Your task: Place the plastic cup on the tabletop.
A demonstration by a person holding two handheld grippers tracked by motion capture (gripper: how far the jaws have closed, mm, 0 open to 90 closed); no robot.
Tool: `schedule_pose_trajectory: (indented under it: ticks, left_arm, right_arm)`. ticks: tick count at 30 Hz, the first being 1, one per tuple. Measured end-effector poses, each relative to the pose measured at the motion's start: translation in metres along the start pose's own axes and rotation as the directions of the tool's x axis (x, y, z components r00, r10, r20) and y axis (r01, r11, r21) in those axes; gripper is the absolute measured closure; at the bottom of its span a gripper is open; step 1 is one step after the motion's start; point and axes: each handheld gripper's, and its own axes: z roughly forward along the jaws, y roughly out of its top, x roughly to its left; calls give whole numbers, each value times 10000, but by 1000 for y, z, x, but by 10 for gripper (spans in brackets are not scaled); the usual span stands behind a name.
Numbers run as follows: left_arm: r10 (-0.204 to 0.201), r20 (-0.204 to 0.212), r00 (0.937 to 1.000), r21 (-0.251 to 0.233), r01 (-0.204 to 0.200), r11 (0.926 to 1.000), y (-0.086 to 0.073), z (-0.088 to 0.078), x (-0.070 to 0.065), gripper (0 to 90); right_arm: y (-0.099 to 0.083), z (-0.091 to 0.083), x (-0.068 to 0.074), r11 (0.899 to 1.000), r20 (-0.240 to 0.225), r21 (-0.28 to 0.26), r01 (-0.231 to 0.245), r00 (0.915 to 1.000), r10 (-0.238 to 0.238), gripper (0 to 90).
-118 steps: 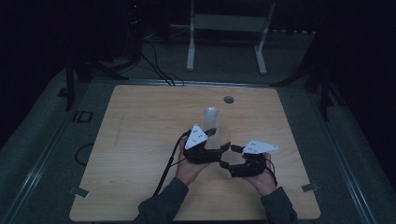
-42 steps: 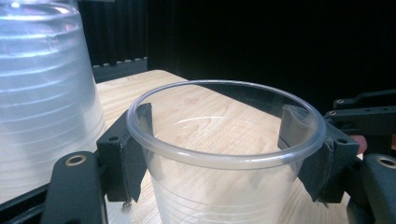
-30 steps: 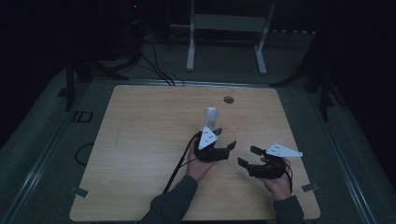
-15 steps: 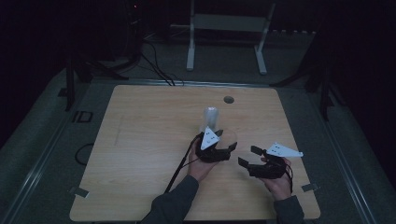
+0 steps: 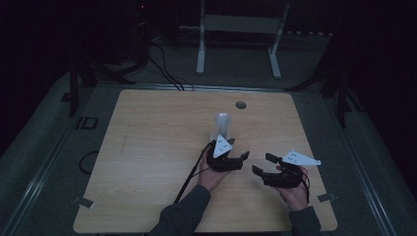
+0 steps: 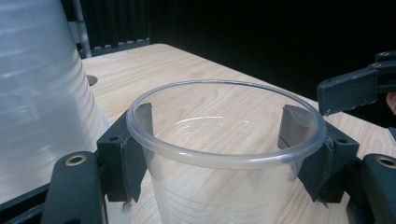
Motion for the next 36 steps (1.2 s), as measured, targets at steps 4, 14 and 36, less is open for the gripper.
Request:
schedule_pose_trajectory:
  ticks: [4,14,36]
  left_arm:
    - [16,-21,10000,78,-16,10000,-1,1,-1,271]
    - [119,-70,9999,269,-117,9996,-6,6,-3,270]
    - [313,-281,9991,586,-296,9978,-13,8,-5,258]
  right_arm:
    - [0,0,0,10000,7,0,-18,10000,18,199]
    - [0,-1,-1,10000,41,-49,-59,10000,59,199]
    - [-1,-2,-2,10000,31,-43,-62,10000,63,199]
